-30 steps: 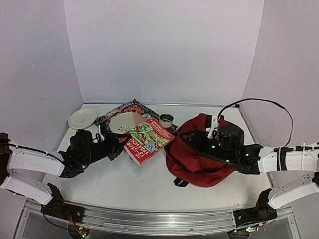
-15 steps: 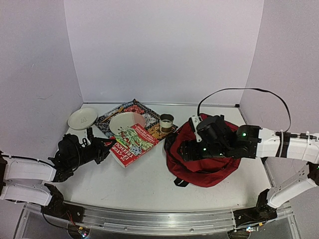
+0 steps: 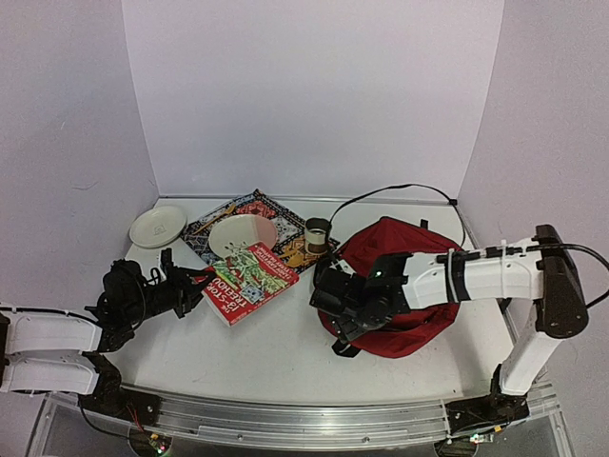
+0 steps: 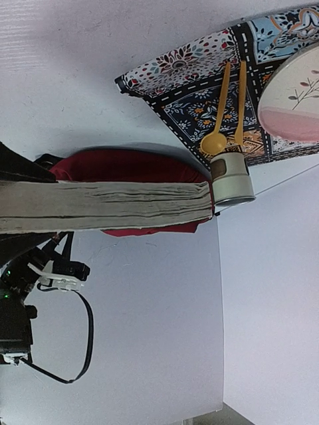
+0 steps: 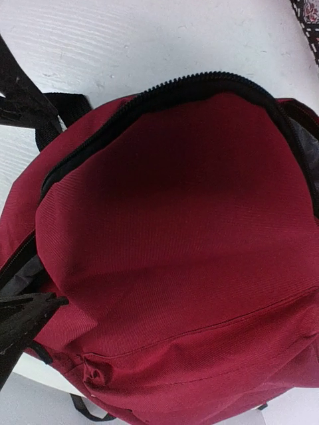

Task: Pack the student bag
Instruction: Pick up the largest pocket of the bag.

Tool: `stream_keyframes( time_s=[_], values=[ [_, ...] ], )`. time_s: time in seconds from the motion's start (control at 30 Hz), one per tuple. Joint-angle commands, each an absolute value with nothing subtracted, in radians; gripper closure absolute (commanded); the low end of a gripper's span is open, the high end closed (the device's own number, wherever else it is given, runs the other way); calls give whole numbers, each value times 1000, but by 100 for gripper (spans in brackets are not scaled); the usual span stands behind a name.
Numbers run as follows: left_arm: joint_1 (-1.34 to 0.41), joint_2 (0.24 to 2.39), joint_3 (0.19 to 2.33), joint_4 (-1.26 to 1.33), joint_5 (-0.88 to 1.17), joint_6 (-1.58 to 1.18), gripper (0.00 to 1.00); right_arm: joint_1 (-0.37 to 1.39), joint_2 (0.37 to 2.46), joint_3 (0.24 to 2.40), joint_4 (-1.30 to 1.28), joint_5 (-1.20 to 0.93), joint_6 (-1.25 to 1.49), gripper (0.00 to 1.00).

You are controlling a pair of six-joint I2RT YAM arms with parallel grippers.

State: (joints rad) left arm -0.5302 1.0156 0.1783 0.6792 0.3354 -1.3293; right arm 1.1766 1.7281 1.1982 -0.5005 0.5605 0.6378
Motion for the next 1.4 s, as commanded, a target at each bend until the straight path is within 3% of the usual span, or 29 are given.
stream_keyframes(
  time_s=[0.0, 0.5, 0.67, 1.0, 1.37],
  values=[
    [-525, 1001, 196, 745, 384, -1340, 100, 1191, 1814, 1278, -637, 700, 672, 15],
    [-525, 993, 209, 735, 420, -1348, 100, 1200, 1997, 1352, -913, 897, 876, 23],
    [-525, 998, 222, 734, 448, -1347, 100, 1203, 1973, 1372, -925, 911, 868, 42],
    [-531, 994, 232, 734, 500, -1359, 100, 1207, 1875, 1408, -898, 904, 781, 99],
    [-640, 1005, 264, 732, 475, -1359, 100, 1207, 1726, 1497, -774, 819, 630, 100]
  ],
)
